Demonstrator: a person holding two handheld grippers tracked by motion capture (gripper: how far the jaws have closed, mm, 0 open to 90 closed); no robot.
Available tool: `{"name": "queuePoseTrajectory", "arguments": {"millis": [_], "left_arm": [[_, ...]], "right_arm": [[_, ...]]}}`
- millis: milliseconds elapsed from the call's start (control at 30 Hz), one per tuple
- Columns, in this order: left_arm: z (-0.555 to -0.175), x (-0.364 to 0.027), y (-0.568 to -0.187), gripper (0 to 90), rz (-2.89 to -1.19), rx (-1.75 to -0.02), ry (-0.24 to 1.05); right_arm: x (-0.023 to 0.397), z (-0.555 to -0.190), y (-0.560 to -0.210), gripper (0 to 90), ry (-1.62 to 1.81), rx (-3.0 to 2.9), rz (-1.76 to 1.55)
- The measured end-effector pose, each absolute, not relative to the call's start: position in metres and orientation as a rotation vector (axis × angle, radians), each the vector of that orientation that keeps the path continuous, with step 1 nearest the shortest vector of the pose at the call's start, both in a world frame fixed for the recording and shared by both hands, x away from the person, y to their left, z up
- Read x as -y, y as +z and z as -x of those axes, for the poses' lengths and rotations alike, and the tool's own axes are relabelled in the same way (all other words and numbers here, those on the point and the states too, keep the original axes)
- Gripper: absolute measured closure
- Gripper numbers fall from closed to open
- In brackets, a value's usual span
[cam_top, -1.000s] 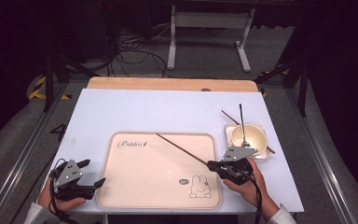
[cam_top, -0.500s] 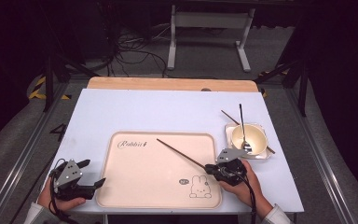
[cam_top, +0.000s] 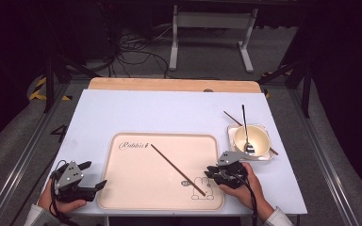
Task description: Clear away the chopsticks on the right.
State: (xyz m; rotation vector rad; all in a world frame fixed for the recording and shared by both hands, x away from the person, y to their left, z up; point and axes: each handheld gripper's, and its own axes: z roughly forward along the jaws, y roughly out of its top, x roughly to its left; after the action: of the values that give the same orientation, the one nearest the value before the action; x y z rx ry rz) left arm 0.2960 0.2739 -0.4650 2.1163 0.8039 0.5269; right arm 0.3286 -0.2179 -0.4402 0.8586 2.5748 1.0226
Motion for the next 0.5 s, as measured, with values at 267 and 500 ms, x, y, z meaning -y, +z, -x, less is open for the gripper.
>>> {"name": "queuePoseTrajectory", "arguments": {"millis": [267, 500], "left_arm": [[-0.296, -0.274, -0.465, 14.9, -2.124, -0.801, 0.526], [-0.297, -0.274, -0.466, 14.8, -2.132, -0.799, 0.536]], "right_arm": [[0.221, -0.323, -0.428, 67.3, 1.078, -2.524, -0.794], [0.229, -0.317, -0.413, 61.2, 1.158, -2.444, -0.681]]}}
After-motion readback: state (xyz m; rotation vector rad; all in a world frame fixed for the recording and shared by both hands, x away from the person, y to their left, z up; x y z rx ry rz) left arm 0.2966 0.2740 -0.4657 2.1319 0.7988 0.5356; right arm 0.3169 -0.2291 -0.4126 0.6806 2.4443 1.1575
